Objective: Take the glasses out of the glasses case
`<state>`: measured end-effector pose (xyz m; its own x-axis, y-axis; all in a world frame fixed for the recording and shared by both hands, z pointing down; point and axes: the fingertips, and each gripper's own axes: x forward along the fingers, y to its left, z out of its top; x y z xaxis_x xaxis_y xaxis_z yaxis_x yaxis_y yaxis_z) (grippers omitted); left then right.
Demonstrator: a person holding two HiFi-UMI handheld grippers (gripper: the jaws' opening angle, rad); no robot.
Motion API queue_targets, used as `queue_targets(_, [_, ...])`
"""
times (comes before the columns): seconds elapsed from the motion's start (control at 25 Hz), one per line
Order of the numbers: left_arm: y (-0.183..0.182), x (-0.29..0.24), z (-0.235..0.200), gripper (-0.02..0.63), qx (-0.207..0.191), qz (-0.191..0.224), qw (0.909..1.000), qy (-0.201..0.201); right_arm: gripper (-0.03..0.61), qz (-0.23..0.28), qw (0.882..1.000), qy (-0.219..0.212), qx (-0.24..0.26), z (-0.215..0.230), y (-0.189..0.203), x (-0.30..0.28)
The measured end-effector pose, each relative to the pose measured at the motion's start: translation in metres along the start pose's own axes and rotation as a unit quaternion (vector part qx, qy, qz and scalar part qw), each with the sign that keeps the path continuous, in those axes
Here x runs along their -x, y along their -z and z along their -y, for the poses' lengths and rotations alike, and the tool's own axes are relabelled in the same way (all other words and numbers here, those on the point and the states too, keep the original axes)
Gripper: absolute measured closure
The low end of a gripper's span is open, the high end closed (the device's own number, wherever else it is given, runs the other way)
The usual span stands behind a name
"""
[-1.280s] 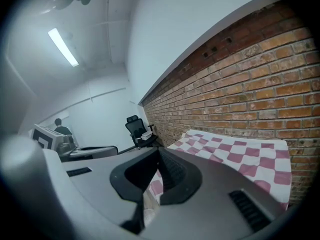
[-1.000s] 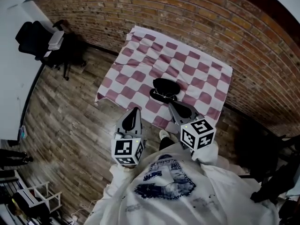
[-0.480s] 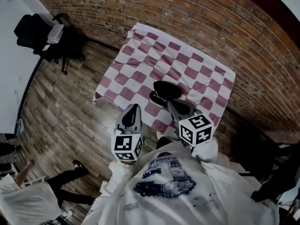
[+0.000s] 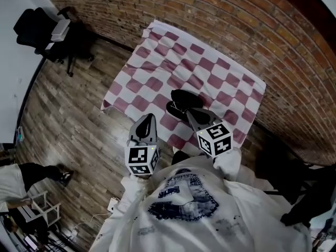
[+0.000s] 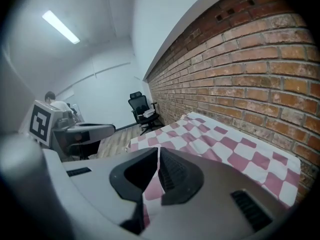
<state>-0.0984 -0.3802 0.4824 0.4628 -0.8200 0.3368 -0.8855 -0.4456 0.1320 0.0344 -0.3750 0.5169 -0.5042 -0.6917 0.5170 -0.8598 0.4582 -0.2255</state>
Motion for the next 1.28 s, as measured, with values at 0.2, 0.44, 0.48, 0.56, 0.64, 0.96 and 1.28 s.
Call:
queue_targets(0.2, [0.015,-0.010,-0.007,0.604,0.008,-0.016,0.9998,-0.009,0.562,-0.025,0.999,-0.009,0.021,0.006,0.012,-0.016])
queue_targets(0.44, [0.021,-0.016,-0.010,0.604,0.014,-0.005,0.9999,-0.008,0.502,-0.066,0.996,-0.015,0.051,0.015,0.033,-0.035])
queue_targets(0.48, [0.022,-0.017,-0.010,0.604,0.014,-0.006,0.9999,-0.009,0.494,-0.074,0.995,-0.017,0.057,0.016,0.038,-0.038])
queue_targets(0.56, [0.025,-0.018,-0.010,0.604,0.014,-0.009,0.9998,-0.010,0.477,-0.089,0.993,-0.024,0.070,0.018,0.046,-0.044])
queue_targets(0.64, [0.026,-0.018,-0.011,0.604,0.016,-0.010,0.9998,-0.011,0.422,-0.105,0.990,-0.043,0.078,0.017,0.054,-0.052])
queue_targets(0.96, [0.030,-0.014,-0.013,0.604,0.023,-0.011,0.9996,-0.015,0.309,-0.161,0.973,-0.088,0.142,0.019,0.081,-0.077])
queue_targets(1.28, [0.034,-0.013,-0.015,0.604,0.027,-0.016,0.9993,-0.020,0.299,-0.237,0.938,-0.094,0.235,0.028,0.107,-0.105])
